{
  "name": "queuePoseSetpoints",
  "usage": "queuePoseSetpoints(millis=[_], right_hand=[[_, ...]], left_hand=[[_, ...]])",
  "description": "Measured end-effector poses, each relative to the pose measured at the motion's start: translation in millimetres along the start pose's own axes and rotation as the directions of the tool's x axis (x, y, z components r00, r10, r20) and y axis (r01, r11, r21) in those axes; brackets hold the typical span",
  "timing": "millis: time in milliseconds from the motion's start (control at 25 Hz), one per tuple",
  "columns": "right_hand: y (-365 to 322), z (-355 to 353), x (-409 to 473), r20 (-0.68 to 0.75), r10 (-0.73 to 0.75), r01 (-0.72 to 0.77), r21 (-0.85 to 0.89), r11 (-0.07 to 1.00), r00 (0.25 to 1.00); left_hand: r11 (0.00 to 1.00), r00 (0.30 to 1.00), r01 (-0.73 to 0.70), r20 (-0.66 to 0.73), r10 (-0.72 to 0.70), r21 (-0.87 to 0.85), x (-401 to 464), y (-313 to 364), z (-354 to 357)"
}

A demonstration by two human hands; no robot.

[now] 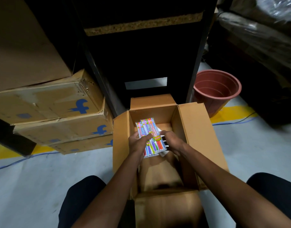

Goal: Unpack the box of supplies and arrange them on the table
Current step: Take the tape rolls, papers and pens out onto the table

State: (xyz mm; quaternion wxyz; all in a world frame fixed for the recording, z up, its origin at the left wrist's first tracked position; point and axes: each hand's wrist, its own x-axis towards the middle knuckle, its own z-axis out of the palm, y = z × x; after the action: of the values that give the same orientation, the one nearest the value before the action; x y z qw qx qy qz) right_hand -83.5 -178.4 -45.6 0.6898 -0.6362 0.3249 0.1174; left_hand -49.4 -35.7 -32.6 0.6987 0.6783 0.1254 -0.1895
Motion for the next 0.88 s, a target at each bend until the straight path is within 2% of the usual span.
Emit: queuePoseSetpoints(millis=[160,280,360,440,520,640,760,880], right_hand=[[4,-7,-2,-0.019,0.087,-0.086,0.054,0.995,0.996],[2,-7,-4,-0.018,0.061,-0.059,0.107,0.993,0.998],[-4,-3,-3,-0.008,0.027,-0.026,0.154,0.988,1.0],[-8,1,-3,0.028,-0.002,-0.003,0.194,0.981,1.0],[-8,1,-3,0.033,-0.047,0.04,0.203,0.978,0.998],[-6,-2,-3,0.036,-0.086,0.076,0.233,0.969,0.996],[-4,-4,-1,0.057,-0.102,0.087,0.227,0.97,0.993],[-6,-4,0,0.039,-0.11,0.096,0.275,0.957,0.993]], left_hand=[[0.999,1.0,-0.018,0.016,0.018,0.039,-2,-1,0],[0.999,1.0,-0.003,-0.004,0.003,0.053,2,-3,-4],[0.997,0.998,-0.041,-0.045,0.044,0.059,2,-1,-5],[0.973,0.984,-0.16,-0.052,0.171,0.167,2,-1,-5],[0.909,0.942,-0.322,-0.009,0.337,0.265,-1,0,-2],[0.835,0.879,-0.472,0.072,0.472,0.283,3,-4,3],[0.817,0.88,-0.47,0.104,0.464,0.335,9,-8,2],[0.896,0.937,-0.348,0.063,0.344,0.276,17,-11,-1]])
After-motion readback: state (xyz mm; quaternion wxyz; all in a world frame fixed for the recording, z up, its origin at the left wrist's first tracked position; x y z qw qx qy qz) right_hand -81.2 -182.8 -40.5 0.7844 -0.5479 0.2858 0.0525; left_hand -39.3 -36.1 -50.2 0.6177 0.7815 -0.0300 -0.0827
